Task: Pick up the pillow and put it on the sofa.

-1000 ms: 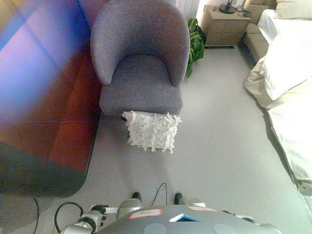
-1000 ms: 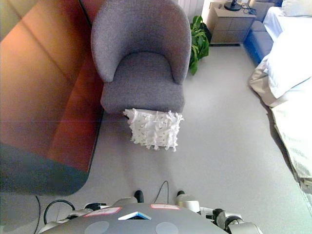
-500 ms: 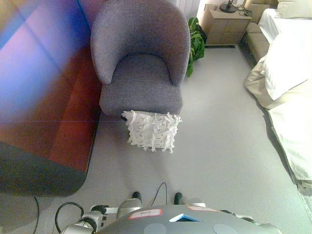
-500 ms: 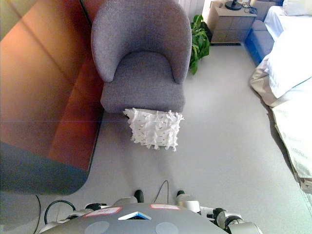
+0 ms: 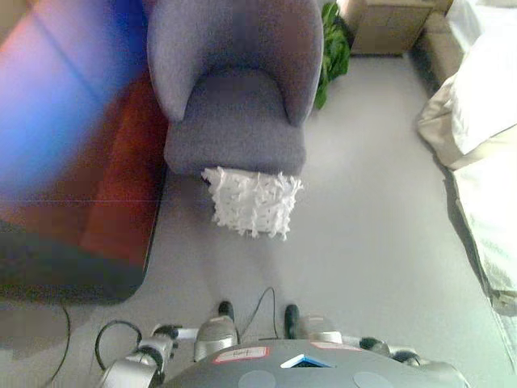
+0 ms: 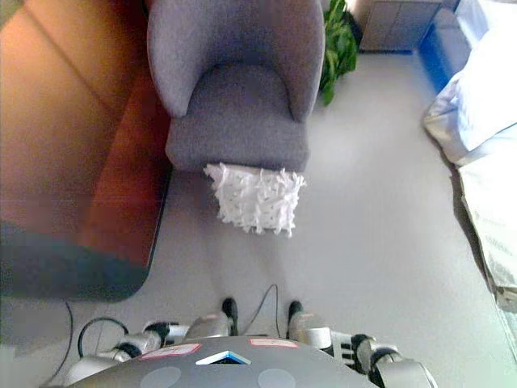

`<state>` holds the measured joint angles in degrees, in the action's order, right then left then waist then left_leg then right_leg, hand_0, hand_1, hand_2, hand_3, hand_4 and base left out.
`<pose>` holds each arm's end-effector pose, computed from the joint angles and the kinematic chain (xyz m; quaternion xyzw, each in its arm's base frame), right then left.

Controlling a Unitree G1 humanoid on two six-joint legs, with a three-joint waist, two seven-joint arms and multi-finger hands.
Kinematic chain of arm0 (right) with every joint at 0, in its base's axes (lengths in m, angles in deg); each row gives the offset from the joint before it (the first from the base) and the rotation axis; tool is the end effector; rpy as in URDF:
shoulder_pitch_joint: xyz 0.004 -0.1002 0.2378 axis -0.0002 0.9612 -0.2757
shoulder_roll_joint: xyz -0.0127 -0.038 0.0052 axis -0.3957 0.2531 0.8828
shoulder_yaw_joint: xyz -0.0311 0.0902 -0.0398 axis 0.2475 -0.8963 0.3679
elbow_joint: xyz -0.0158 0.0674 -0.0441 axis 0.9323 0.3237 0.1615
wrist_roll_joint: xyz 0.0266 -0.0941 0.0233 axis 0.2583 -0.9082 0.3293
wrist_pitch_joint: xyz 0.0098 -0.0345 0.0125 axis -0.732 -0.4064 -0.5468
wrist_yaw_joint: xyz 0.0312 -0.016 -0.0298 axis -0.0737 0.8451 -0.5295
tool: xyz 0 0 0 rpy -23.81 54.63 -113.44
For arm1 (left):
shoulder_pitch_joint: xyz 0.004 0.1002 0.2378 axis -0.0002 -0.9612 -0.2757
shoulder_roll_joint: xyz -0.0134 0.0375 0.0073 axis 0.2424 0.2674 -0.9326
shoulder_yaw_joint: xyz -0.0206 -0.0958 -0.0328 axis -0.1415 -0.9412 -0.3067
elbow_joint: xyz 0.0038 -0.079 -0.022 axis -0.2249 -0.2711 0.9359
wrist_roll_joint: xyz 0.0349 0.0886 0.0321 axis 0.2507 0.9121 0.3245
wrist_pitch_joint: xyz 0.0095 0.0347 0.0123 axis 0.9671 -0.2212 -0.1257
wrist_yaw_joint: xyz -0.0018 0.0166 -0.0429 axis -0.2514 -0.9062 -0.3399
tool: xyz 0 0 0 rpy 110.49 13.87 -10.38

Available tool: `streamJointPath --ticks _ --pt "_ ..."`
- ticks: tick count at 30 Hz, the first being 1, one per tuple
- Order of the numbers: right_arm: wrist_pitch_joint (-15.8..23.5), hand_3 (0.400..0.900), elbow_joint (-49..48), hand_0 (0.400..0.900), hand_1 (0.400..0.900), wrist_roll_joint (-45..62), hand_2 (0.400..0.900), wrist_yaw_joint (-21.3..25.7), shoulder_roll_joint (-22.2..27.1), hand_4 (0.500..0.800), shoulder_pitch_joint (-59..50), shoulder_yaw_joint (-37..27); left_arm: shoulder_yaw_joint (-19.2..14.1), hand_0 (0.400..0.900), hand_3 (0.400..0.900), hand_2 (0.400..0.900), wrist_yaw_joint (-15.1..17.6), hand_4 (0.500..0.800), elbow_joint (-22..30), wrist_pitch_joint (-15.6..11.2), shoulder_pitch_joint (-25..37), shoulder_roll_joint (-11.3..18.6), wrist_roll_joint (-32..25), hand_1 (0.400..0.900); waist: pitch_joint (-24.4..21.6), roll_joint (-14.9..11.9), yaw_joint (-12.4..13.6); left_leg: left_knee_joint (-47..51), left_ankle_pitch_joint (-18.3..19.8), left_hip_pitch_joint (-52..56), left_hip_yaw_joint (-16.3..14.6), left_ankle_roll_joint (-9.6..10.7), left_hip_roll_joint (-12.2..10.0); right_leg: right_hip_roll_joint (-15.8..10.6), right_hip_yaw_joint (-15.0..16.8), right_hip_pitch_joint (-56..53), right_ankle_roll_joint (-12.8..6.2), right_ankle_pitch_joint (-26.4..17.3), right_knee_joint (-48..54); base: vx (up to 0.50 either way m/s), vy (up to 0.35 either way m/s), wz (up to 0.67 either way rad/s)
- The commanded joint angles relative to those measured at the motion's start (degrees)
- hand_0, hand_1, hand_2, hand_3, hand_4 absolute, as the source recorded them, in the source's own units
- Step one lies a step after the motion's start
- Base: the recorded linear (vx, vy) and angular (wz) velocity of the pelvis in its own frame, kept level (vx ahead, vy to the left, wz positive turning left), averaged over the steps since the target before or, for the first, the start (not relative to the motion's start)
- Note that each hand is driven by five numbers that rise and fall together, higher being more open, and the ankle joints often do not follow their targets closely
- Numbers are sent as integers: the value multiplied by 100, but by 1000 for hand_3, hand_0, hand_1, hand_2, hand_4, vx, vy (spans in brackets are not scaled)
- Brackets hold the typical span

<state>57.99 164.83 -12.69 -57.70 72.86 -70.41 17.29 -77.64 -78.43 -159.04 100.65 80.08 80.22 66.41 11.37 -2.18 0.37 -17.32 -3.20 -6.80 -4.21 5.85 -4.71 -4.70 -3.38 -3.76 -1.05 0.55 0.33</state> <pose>0.0624 -0.2313 -0.1169 -0.0412 0.6994 -0.0805 0.7090 0.0731 0.2301 -0.1156 0.1343 0.6584 0.0771 0.7365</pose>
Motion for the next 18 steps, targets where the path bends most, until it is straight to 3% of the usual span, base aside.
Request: streamJointPath --ticks 1,4,6,10,11,12,15,17,18 --pt "-61 900 177 900 900 -449 900 -16 366 800 24 113 -157 900 900 900 -5 800 -142 5 -285 3 -40 900 211 66 172 390 -611 -540 -158 -154 -216 454 0 -200 129 277 -392 382 104 -38" --pt "122 900 225 900 900 -626 900 -195 461 800 35 132 -231 900 900 900 -36 800 -221 -38 -437 38 -76 900 260 192 429 1413 -1168 -821 55 -5 -316 637 241 -656 131 530 -308 502 133 -54" --pt "248 900 202 900 900 -750 900 -329 529 800 35 171 -275 900 900 900 -85 800 -246 -33 -536 51 -105 900 269 207 569 2025 -1303 -864 89 74 -386 642 420 -994 135 785 -295 566 200 -55" --pt "392 900 121 900 900 -1010 900 -521 564 800 38 246 -320 900 900 900 -171 800 -269 -22 -648 71 -206 900 188 305 714 2146 -1468 -1199 -32 169 -607 552 544 -1420 90 1443 -563 550 289 -39" --pt "410 900 95 900 900 -1032 900 -535 548 800 22 260 -333 900 900 900 -195 800 -270 -13 -642 85 -237 900 177 306 739 2029 -1475 -1217 -80 161 -644 473 537 -1481 46 1559 -641 510 351 -30" --pt "403 900 82 900 900 -1058 900 -510 520 800 -35 309 -367 900 900 900 -215 800 -244 52 -620 97 -267 900 141 244 764 1952 -1082 -1225 -239 27 -633 285 524 -1514 -70 1553 -723 543 389 -25" --pt "338 900 7 900 900 -1056 900 -406 395 800 -33 235 -434 900 900 900 -309 800 -234 73 -549 218 -49 900 -5 171 804 781 -1066 -1557 -333 34 -652 -34 284 -1743 -281 1734 -1028 639 391 2" --pt "400 900 -11 900 900 -1282 900 -410 345 800 60 127 -464 900 900 900 -398 800 -156 127 -515 332 89 900 -132 82 833 444 -858 -1662 -490 -97 -645 -329 54 -1796 -494 1431 -1323 602 350 11" --pt "434 900 -17 900 900 -1307 900 -383 341 800 76 71 -487 900 900 900 -411 800 -133 170 -497 365 117 900 -162 22 827 364 -705 -1628 -529 -202 -565 -572 -58 -1756 -605 1046 -1620 413 272 0"
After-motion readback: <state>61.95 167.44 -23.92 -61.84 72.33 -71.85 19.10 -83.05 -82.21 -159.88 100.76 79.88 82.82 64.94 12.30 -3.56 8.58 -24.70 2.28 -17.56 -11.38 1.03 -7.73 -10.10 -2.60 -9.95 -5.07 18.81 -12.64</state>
